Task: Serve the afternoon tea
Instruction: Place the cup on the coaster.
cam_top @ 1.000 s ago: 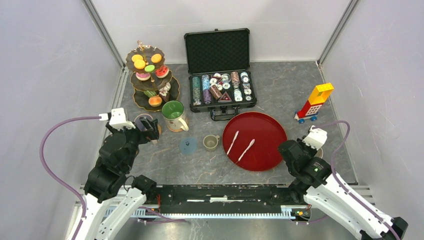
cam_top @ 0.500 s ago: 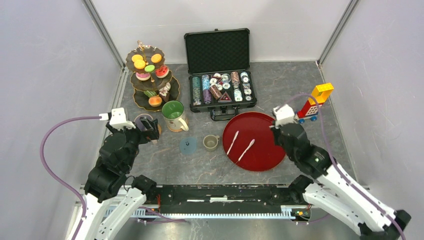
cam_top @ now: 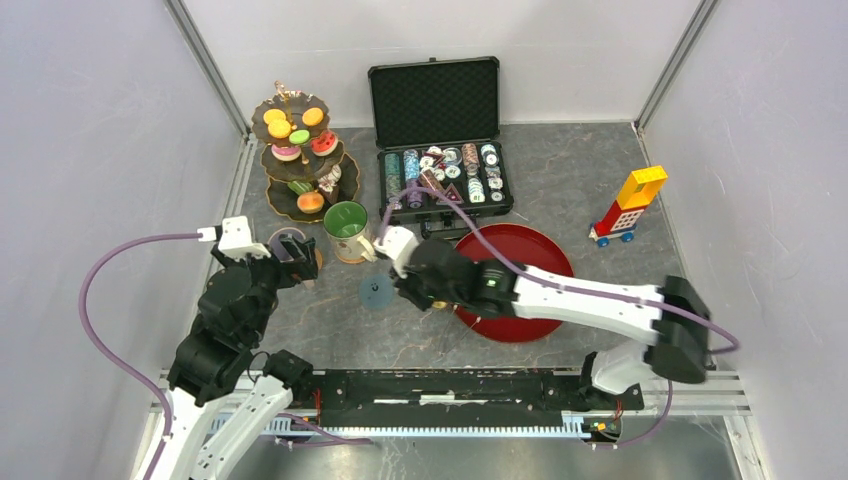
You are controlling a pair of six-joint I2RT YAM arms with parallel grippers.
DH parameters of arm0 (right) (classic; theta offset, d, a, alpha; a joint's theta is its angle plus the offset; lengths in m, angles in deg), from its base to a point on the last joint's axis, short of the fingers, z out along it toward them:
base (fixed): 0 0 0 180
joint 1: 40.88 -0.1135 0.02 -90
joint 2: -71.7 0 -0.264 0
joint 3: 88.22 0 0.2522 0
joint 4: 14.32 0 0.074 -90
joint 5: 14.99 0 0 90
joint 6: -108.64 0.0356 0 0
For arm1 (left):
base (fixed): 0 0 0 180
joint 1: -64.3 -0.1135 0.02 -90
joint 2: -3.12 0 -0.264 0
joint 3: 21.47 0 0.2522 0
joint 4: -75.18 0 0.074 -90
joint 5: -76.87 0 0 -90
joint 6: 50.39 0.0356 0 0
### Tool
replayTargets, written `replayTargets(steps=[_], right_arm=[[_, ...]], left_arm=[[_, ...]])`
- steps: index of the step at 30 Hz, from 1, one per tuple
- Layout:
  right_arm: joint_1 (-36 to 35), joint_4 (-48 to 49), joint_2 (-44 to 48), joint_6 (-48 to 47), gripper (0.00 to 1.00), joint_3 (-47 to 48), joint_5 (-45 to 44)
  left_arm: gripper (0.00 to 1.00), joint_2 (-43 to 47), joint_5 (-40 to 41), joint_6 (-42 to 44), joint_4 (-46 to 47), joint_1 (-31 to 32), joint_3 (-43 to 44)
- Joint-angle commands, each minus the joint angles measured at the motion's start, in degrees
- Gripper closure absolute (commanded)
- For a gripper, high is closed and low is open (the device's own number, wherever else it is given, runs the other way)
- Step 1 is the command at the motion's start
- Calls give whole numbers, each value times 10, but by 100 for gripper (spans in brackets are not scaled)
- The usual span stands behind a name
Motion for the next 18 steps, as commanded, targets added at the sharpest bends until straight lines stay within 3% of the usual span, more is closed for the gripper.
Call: replayTargets(steps=[1,6,18], right_arm=[[-29,29,-97,56,100,126,-41],[-35,-27,-216,70,100,251,-80],[-26,-54,-344,81,100,366,-61]], left_arm=[[0,17,18,25,14,0,3],[1,59,40,20,12,-1,4],[1,107,67,19,15,-1,-1]])
